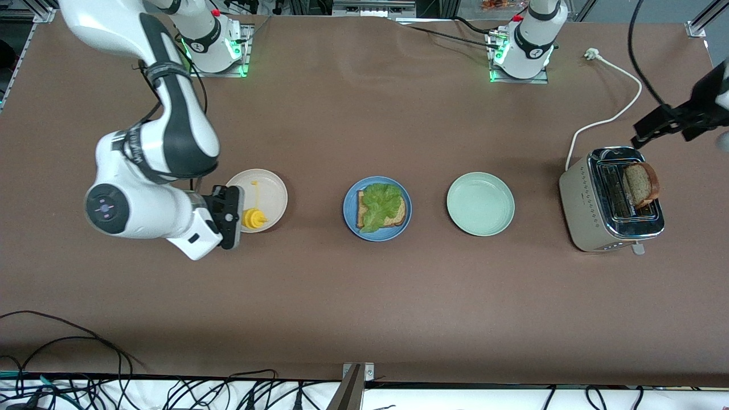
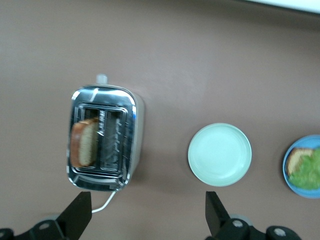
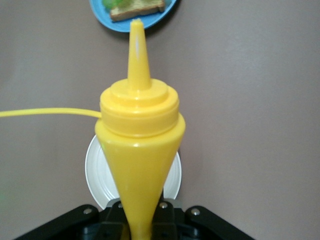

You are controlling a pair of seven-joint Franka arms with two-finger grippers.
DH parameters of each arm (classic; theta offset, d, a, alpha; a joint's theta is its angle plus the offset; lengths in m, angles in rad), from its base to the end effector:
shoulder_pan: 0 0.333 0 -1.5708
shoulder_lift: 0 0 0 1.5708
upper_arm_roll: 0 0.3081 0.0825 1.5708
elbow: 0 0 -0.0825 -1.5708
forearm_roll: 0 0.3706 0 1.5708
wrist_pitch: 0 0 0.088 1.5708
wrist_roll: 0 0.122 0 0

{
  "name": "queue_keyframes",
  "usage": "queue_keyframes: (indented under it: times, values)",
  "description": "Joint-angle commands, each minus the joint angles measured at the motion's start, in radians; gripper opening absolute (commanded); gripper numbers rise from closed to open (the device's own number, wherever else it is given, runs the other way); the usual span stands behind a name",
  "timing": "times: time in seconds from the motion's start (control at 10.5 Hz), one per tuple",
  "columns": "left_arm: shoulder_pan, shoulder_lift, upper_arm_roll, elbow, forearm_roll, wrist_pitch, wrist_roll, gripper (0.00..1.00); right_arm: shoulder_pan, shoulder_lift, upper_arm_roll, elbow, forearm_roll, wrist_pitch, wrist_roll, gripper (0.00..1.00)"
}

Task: Make sandwich in blue plate with both arms
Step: 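Carry the bottle with the right gripper back beside the white plate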

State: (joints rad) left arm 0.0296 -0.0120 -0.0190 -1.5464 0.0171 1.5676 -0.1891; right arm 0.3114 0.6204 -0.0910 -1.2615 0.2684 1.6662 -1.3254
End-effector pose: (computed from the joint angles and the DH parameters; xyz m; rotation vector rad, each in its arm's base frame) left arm 0.5381 0.0077 0.6190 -3.1112 -0.3122 -0.0541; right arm 0.6587 0.1920 0.3664 -2.0830 -1.9458 0.1022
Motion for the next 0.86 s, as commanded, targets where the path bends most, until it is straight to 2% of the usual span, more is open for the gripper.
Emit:
queue_keyframes:
  times: [0.0, 0.48, 0.76]
  values:
    - [0.007, -0.022, 0.106, -0.03, -0.008, 0.037, 0.01, 1.0, -0.109, -0.021, 0.02, -0.056, 0.142, -0.055, -0.321, 0.12]
    - [0.007, -0.003, 0.123, -0.109, 0.0, 0.057, 0.011, 1.0, -0.302, -0.001, 0.02, -0.258, 0.369, -0.074, -0.817, 0.13]
    - [0.013, 0.015, 0.125, -0.165, 0.001, 0.09, 0.092, 1.0, -0.368, 0.062, 0.02, -0.272, 0.394, -0.157, -1.047, 0.13]
